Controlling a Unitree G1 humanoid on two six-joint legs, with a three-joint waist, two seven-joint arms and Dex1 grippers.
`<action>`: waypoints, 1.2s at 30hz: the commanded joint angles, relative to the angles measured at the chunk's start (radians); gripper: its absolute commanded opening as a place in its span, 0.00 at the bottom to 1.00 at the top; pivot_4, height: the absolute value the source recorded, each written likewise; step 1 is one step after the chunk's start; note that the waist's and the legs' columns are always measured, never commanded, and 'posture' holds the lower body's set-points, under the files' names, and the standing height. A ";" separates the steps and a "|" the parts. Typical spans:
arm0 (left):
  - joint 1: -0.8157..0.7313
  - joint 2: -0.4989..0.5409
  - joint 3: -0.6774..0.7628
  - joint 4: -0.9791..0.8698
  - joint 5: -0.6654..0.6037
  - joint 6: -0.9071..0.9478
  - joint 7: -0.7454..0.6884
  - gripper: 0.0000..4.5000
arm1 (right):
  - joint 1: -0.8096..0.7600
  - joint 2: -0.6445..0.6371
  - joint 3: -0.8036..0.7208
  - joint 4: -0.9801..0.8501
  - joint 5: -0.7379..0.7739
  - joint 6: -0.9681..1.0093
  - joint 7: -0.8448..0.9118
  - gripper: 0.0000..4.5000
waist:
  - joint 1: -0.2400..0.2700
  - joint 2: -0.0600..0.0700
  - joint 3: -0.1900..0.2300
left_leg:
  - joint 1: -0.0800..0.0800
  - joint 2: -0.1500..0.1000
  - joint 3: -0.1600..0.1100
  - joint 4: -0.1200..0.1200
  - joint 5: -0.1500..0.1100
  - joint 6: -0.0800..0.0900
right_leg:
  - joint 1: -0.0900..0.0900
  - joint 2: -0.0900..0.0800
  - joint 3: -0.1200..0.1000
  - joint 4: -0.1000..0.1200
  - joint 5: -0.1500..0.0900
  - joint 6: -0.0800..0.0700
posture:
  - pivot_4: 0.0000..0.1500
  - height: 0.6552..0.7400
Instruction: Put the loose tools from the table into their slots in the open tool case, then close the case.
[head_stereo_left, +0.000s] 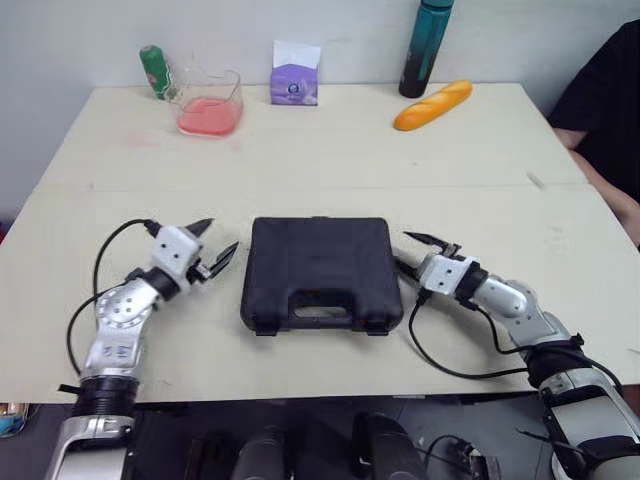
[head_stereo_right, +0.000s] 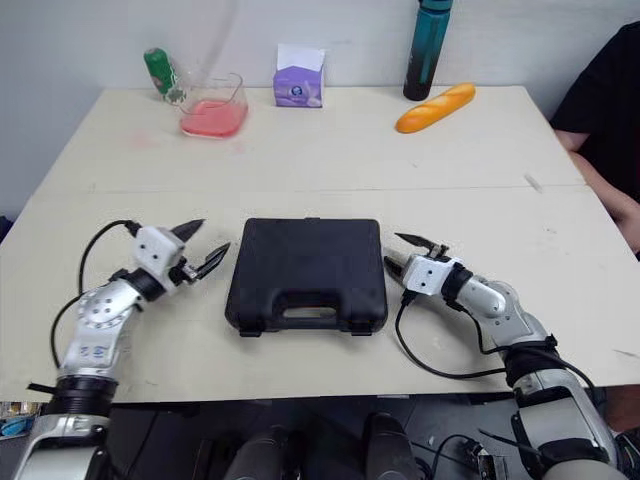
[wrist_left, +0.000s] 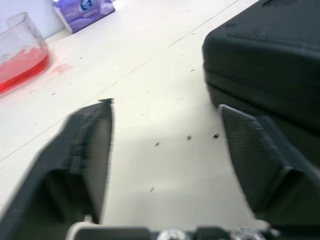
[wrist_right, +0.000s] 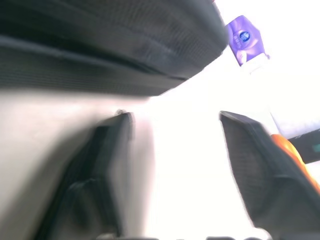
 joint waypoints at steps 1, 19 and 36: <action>0.122 0.071 0.114 -0.114 -0.089 0.086 -0.054 0.81 | 0.073 -0.083 -0.081 -0.081 0.110 0.068 0.095 1.00 | 0.001 0.000 0.000 | 0.000 -0.001 0.000 -0.002 0.000 0.000 | 0.000 -0.001 -0.001 0.000 0.000 0.000 | 1.00 1.00; 0.500 0.111 0.436 -0.431 -0.280 0.296 -0.115 0.81 | 0.658 -0.235 -0.487 -0.622 0.540 0.450 0.361 1.00 | 0.009 0.000 0.000 | 0.002 -0.002 -0.002 -0.005 -0.001 0.001 | 0.002 -0.007 -0.004 -0.004 0.000 -0.001 | 1.00 1.00; 0.189 0.143 0.186 -0.335 -0.246 0.404 -0.193 0.00 | 0.728 -0.200 -0.383 -0.961 0.660 0.764 0.523 0.11 | 0.032 0.000 0.000 | 0.002 -0.003 -0.001 -0.005 -0.001 0.001 | 0.001 -0.005 -0.004 -0.002 -0.001 -0.001 | 1.00 1.00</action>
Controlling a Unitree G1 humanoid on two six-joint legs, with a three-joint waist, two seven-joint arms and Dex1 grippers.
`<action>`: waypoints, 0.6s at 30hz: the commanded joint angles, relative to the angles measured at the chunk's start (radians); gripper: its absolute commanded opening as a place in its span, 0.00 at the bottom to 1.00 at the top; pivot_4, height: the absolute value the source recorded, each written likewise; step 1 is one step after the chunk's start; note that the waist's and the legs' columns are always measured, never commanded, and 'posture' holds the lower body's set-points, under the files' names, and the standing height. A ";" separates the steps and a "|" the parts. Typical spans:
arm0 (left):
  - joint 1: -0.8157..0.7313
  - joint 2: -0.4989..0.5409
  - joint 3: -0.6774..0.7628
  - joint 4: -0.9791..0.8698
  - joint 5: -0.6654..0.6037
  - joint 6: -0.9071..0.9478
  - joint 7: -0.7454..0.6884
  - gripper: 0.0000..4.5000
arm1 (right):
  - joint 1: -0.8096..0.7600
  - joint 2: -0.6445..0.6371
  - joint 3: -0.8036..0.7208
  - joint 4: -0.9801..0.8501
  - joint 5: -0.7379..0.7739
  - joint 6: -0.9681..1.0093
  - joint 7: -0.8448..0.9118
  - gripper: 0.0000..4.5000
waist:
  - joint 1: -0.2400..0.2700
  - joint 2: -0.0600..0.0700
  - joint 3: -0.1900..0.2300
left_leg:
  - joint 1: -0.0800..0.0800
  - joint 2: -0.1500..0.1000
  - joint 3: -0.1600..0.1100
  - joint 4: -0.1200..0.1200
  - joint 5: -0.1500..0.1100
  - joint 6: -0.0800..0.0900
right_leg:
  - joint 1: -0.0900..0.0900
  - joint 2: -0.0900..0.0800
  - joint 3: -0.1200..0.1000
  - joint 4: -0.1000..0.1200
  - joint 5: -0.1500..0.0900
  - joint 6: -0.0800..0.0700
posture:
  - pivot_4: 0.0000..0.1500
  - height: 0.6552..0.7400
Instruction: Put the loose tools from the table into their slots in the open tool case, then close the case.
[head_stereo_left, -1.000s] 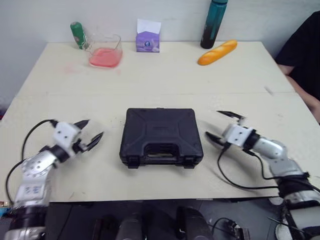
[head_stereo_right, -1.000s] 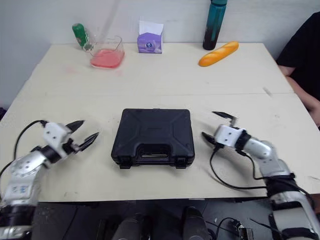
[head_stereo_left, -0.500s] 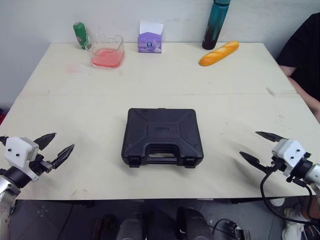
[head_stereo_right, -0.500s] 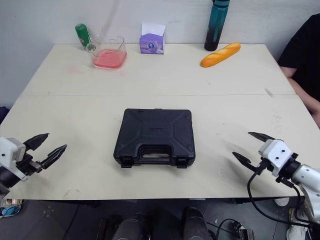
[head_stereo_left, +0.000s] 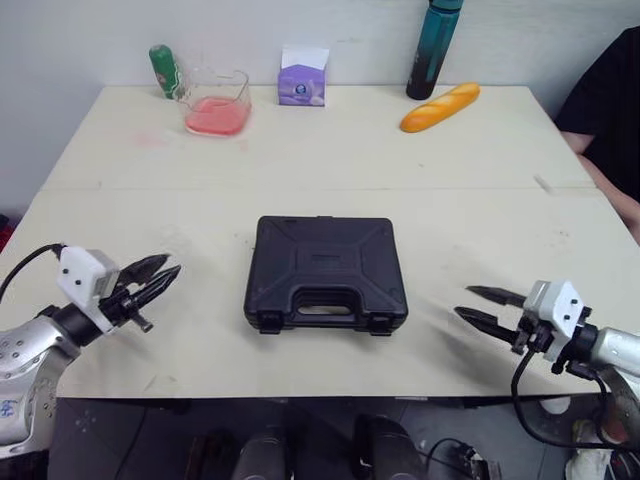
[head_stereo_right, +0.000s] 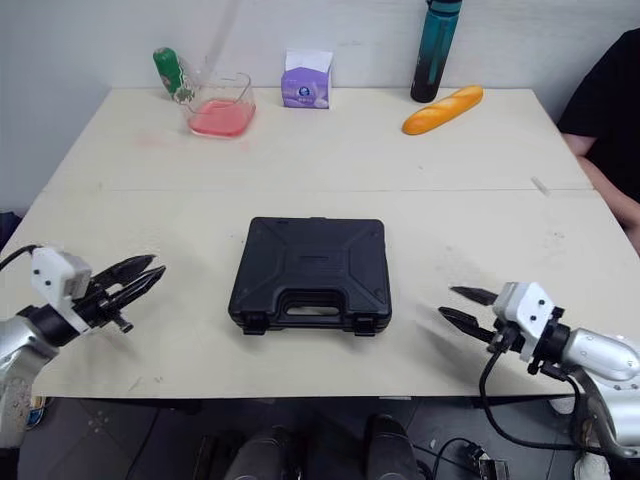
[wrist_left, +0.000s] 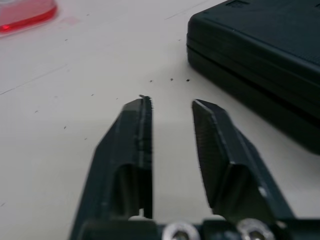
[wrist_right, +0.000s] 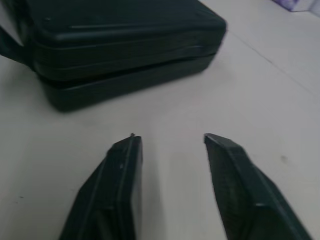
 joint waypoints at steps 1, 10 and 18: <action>-0.085 0.029 -0.062 0.059 0.038 0.007 -0.024 0.00 | 0.027 0.004 0.028 -0.092 0.022 0.041 0.043 0.01 | 0.006 0.000 0.000 | 0.000 0.000 0.000 0.000 0.000 0.000 | 0.000 0.001 0.000 0.000 0.000 0.000 | 1.00 1.00; -0.440 -0.026 -0.304 0.387 0.152 0.052 -0.092 0.00 | -0.014 0.050 0.198 -0.142 -0.075 0.153 0.016 0.01 | 0.010 -0.001 0.000 | -0.001 -0.001 0.000 0.001 0.001 0.000 | 0.000 0.001 -0.001 0.001 0.001 0.000 | 1.00 1.00; -0.703 -0.161 -0.399 0.670 0.251 0.039 -0.046 0.00 | -0.049 0.128 0.281 -0.109 -0.153 0.160 -0.020 0.01 | 0.009 -0.003 0.000 | -0.003 -0.001 0.001 0.004 0.001 0.000 | 0.000 0.005 -0.001 0.001 0.001 0.001 | 1.00 1.00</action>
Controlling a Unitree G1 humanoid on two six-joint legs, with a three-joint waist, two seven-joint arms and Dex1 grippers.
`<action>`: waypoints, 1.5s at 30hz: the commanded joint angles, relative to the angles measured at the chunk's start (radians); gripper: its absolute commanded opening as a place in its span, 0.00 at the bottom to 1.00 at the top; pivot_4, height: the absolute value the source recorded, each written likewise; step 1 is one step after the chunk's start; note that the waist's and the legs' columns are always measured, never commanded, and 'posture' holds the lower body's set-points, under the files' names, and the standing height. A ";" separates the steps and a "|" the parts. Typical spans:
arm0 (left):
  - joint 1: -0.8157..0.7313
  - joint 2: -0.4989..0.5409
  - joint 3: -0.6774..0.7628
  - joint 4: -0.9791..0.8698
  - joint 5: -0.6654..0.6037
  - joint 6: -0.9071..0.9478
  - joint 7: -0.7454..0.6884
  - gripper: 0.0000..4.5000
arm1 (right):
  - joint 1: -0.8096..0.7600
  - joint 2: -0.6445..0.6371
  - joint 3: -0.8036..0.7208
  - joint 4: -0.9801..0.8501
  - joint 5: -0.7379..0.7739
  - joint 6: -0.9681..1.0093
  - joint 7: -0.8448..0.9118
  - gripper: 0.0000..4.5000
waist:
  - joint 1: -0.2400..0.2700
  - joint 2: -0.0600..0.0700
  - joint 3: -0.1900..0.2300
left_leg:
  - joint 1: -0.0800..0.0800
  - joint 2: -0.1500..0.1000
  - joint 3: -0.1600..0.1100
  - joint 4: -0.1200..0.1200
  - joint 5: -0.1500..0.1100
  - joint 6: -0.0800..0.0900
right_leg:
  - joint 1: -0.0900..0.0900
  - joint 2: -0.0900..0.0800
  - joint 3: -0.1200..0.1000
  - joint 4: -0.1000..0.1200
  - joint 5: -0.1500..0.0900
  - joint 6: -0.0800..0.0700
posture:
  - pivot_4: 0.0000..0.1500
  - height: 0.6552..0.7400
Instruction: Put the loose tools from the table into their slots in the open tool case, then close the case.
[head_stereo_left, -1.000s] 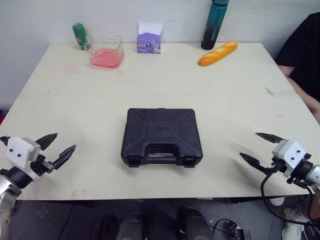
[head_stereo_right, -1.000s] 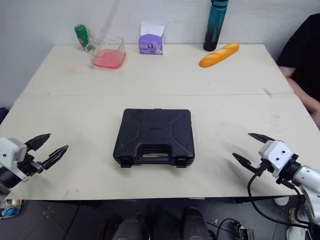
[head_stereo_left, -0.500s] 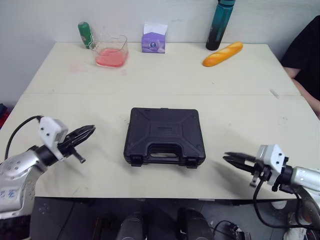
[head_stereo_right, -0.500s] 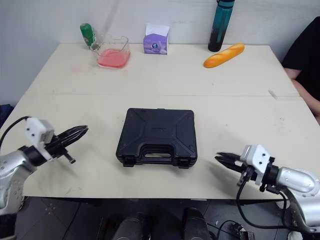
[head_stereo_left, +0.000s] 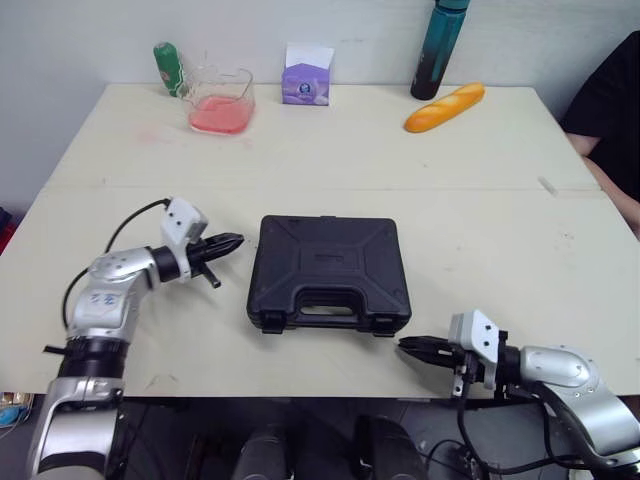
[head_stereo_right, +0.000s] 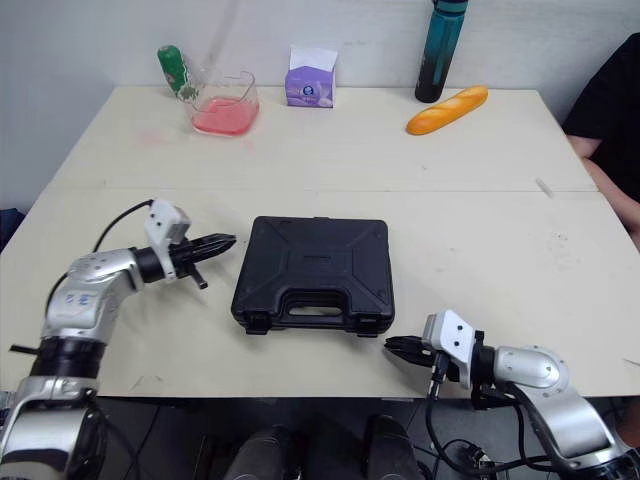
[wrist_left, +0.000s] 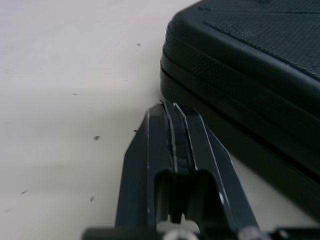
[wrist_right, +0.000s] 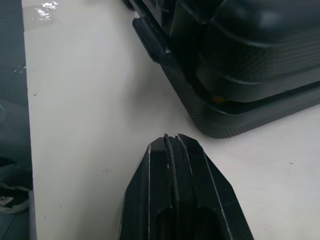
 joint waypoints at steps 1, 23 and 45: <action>-0.092 -0.035 -0.012 0.097 0.059 -0.051 0.062 0.00 | -0.004 0.013 0.011 -0.002 -0.019 -0.005 -0.006 0.01 | 0.000 0.000 0.000 | 0.000 0.000 0.000 0.001 0.000 0.000 | 0.000 0.000 0.000 0.000 0.000 0.000 | 1.00 1.00; -0.355 -0.117 -0.012 0.676 0.174 -0.434 -0.104 0.00 | -0.026 0.059 0.010 0.043 -0.076 0.013 -0.076 0.01 | -0.002 -0.006 -0.001 | 0.000 0.001 -0.001 0.003 0.000 0.000 | 0.001 0.002 0.001 0.001 0.000 0.000 | 1.00 1.00; 0.008 -0.049 0.029 0.213 0.085 -0.368 -0.288 0.00 | -0.166 0.015 -0.053 0.251 -0.128 -0.073 -0.089 0.01 | -0.004 -0.007 -0.001 | -0.001 0.001 -0.002 0.009 -0.002 0.002 | 0.002 -0.001 0.001 0.004 0.001 0.001 | 1.00 1.00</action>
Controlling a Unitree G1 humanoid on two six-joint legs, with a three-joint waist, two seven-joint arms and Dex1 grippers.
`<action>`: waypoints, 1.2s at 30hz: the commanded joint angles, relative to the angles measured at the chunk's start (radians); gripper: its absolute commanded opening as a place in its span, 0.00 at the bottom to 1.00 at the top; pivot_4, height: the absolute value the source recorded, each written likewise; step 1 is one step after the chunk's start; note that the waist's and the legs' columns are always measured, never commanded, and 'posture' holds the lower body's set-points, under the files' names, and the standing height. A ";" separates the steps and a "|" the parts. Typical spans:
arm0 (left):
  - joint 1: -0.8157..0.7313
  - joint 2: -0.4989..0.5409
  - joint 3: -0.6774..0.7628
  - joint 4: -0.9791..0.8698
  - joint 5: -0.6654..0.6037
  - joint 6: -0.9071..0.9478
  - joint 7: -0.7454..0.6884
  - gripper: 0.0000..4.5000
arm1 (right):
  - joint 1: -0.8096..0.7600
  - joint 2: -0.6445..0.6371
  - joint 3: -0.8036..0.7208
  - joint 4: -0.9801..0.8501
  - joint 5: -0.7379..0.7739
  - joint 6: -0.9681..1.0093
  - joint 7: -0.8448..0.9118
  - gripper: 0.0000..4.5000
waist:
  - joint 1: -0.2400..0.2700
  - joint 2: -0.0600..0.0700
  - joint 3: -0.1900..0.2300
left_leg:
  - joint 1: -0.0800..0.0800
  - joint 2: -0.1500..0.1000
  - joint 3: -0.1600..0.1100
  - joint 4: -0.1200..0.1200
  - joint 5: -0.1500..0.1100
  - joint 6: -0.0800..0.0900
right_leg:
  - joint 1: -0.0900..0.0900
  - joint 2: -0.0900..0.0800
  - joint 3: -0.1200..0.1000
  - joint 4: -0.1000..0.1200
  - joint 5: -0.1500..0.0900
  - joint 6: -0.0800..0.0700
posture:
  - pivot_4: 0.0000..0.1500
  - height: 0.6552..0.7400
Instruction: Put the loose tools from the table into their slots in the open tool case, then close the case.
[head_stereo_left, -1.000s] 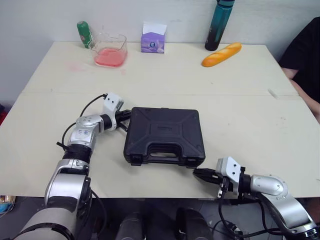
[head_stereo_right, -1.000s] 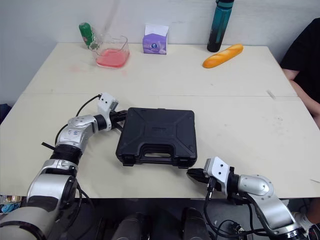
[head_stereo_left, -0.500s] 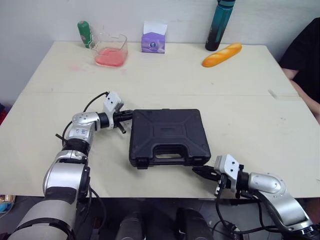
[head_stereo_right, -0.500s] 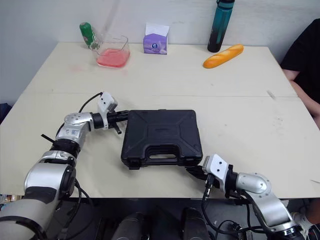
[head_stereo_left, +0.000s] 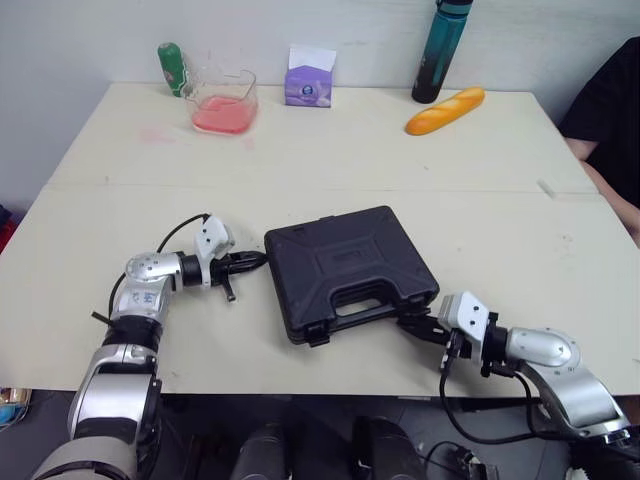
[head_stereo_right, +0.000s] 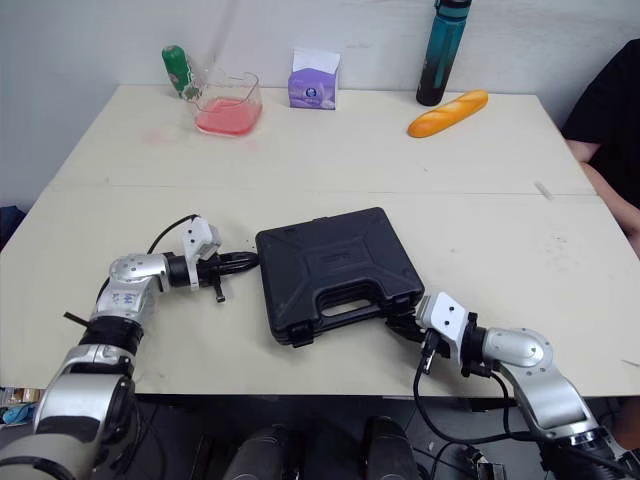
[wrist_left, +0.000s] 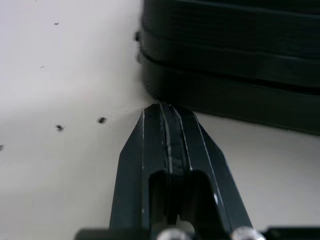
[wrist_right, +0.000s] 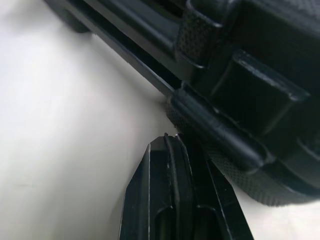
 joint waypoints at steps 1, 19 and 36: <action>0.044 0.008 0.011 -0.125 -0.034 0.043 0.005 0.00 | -0.019 -0.003 -0.039 0.077 -0.056 -0.019 -0.057 0.01 | 0.001 0.000 0.000 | 0.000 0.000 0.000 0.000 0.000 0.000 | 0.000 0.000 0.000 0.000 0.000 0.000 | 1.00 1.00; 0.032 0.023 0.065 -0.276 -0.069 0.280 0.219 0.00 | 0.060 -0.016 -0.106 0.023 -0.021 0.013 -0.061 0.01 | 0.029 0.000 0.000 | 0.000 -0.002 -0.001 0.000 -0.001 0.001 | 0.001 -0.003 -0.002 0.000 0.000 0.000 | 1.00 1.00; -0.170 -0.063 -0.029 0.066 0.006 0.113 0.117 0.00 | 0.011 0.036 -0.069 0.019 -0.062 0.013 -0.087 0.01 | 0.000 0.000 0.000 | 0.000 0.000 0.000 0.000 -0.001 0.001 | 0.001 0.000 -0.002 -0.001 0.000 0.001 | 1.00 1.00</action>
